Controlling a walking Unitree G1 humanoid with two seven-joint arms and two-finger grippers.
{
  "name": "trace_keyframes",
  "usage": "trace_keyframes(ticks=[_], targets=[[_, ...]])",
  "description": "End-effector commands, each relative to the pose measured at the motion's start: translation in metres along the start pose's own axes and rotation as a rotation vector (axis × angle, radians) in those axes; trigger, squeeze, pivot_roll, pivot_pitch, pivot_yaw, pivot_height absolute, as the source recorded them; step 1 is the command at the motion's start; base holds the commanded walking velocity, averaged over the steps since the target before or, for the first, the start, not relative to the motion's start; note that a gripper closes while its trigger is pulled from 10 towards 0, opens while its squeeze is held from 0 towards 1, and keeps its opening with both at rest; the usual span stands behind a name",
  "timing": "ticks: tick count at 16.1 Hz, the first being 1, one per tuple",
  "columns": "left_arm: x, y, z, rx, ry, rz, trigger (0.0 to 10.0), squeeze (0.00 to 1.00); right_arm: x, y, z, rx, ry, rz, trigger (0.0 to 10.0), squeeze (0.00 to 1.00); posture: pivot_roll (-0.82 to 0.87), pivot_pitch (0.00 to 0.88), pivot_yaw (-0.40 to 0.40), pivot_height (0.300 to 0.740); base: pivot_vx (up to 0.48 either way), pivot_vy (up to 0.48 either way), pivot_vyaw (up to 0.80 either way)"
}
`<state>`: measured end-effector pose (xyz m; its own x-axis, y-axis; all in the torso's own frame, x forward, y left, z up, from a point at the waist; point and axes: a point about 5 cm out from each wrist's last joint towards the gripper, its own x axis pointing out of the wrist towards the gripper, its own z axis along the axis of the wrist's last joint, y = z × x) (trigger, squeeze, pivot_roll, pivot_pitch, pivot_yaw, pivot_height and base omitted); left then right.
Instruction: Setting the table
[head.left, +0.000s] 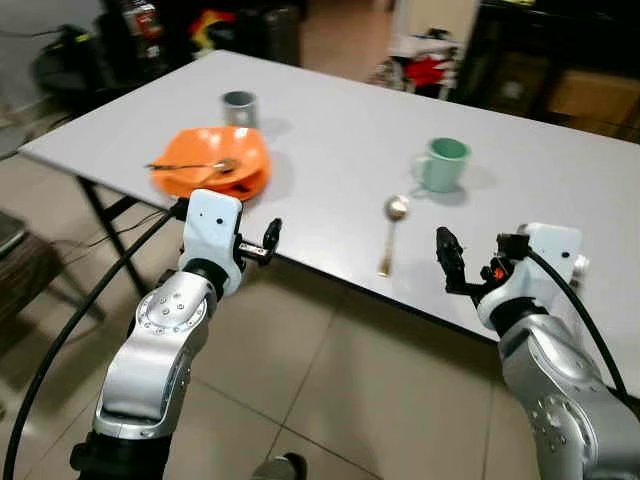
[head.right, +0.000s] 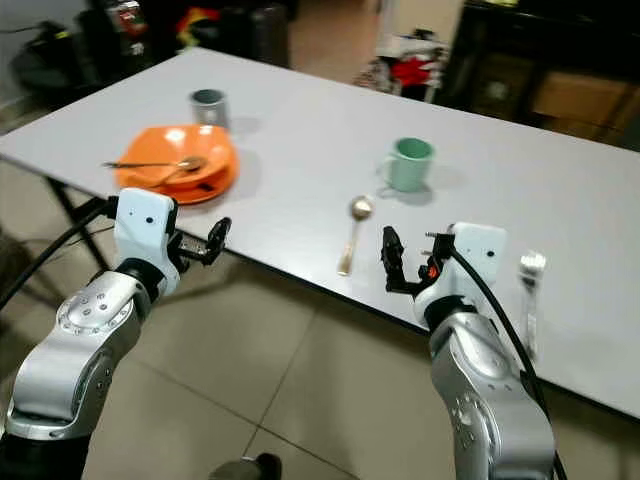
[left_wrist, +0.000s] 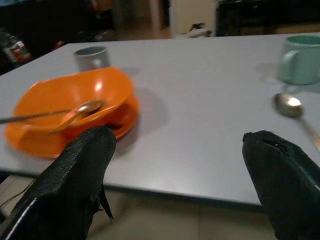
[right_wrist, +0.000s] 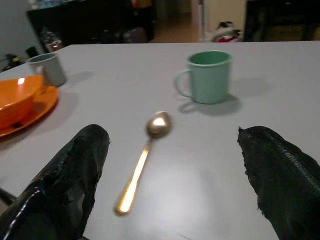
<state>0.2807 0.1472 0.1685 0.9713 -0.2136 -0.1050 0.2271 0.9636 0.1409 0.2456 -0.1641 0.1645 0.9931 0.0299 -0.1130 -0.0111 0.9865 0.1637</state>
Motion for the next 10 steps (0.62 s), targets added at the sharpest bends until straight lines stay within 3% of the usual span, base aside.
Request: trace_keyframes(ticks=[1, 2, 7, 8, 9, 10], targets=[[0.0017, 0.0012, 0.004, 0.014, -0.021, 0.006, 10.0, 1.0, 0.0012, -0.0013, -0.0015, -0.015, 0.02, -0.007, 10.0, 1.0, 0.06, 0.0, -0.021, 0.74, 0.0, 0.0, 0.68], [0.0028, -0.0004, 0.0041, 0.025, -0.025, 0.003, 10.0, 0.96, 0.0018, -0.0014, -0.0021, -0.019, 0.027, -0.005, 10.0, 1.0, 0.05, 0.0, -0.017, 0.74, 0.0, 0.0, 0.63], [0.0077, -0.0053, 0.0048, 0.021, -0.025, -0.018, 10.0, 0.47, 0.0009, -0.0073, -0.0017, -0.023, 0.026, -0.03, 10.0, 1.0, 0.03, 0.0, -0.003, 0.74, 0.0, 0.0, 0.77], [0.0081, -0.0057, 0.0053, 0.021, -0.026, -0.021, 10.0, 0.07, 0.001, -0.0064, -0.0013, -0.023, 0.024, -0.026, 10.0, 1.0, 0.03, 0.0, -0.003, 0.74, 0.0, 0.0, 0.8], [0.0081, -0.0057, 0.0052, 0.022, -0.026, -0.02, 10.0, 0.07, 0.001, -0.006, -0.0014, -0.023, 0.024, -0.024, 10.0, 1.0, 0.03, 0.0, -0.003, 0.74, 0.0, 0.0, 0.8], [0.0082, -0.0045, 0.0051, 0.024, -0.026, -0.01, 10.0, 0.0, 0.0012, -0.0052, -0.0015, -0.024, 0.024, -0.019, 10.0, 1.0, 0.03, 0.0, -0.005, 0.74, 0.0, 0.0, 0.8]])
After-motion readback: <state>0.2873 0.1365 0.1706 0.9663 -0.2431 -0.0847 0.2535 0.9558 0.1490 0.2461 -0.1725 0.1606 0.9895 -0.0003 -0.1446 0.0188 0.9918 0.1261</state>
